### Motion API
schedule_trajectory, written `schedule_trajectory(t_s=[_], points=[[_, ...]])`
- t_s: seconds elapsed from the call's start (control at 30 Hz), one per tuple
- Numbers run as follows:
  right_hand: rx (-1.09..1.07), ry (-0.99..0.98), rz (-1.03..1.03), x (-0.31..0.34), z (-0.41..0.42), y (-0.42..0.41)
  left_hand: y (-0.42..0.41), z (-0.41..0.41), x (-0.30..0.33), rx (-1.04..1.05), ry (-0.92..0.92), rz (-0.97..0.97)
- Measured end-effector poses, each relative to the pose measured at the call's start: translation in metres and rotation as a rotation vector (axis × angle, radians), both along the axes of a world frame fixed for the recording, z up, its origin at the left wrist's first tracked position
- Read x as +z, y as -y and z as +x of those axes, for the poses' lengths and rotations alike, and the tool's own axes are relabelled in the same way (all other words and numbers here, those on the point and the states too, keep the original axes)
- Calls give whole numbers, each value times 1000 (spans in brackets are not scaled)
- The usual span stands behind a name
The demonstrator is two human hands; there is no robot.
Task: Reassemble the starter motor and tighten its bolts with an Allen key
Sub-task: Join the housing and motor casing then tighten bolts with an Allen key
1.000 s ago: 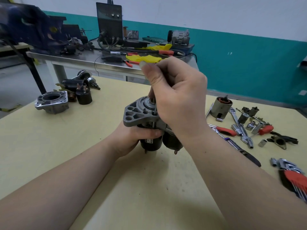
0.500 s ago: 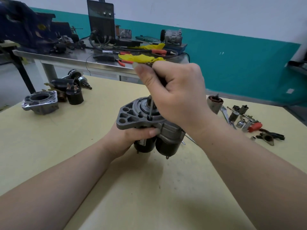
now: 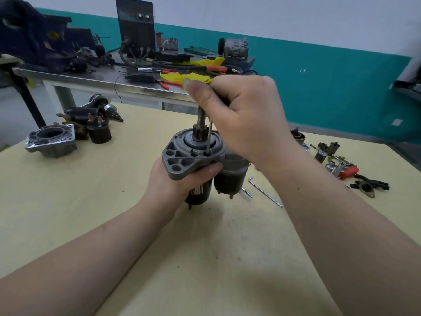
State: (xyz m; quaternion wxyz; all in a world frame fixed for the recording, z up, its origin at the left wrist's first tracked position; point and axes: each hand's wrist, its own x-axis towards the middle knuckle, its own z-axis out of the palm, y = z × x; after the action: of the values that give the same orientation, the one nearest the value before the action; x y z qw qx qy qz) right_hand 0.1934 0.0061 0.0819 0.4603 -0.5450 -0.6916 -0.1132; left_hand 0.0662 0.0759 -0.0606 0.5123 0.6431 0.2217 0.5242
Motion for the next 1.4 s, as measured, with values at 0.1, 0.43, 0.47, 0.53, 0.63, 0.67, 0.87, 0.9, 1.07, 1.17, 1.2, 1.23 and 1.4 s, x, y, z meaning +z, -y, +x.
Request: schedule_trajectory(t_s=[0.1,0.43,0.47,0.53,0.63,0.67,0.87,0.9,1.07,1.17,1.2,1.23,1.4], points=[[132,-92,-24,13,6,-4,-8,-5,-1,-60,-7,-30],[-13,-388,13,17,56,-18,-25,-27,-5,-273,129,-333],[-87,-327,-101,0,62,-20,-27,-30,-5,-249,130,-420],[-239,-131,-395,-39,71,-21,-34,-33,-4,-160,131,-539],[-361,102,-717,-90,73,-13,-40,-34,3,8,83,-613],[-372,169,-751,-103,72,-12,-41,-34,5,54,59,-621],[-402,466,-757,-138,77,-13,-41,-30,5,223,-128,-618],[-434,466,-758,-140,79,-13,-39,-29,6,214,-137,-625],[-621,468,-799,-135,99,-12,-27,-18,9,212,-252,-646],[-728,455,-815,-132,114,-8,-21,-4,10,225,-363,-637],[-745,450,-801,-131,115,-7,-20,1,10,219,-401,-633],[-735,445,-775,-132,114,-6,-18,7,10,208,-434,-628],[-458,289,-734,-137,92,-1,-13,36,15,351,-857,-534]])
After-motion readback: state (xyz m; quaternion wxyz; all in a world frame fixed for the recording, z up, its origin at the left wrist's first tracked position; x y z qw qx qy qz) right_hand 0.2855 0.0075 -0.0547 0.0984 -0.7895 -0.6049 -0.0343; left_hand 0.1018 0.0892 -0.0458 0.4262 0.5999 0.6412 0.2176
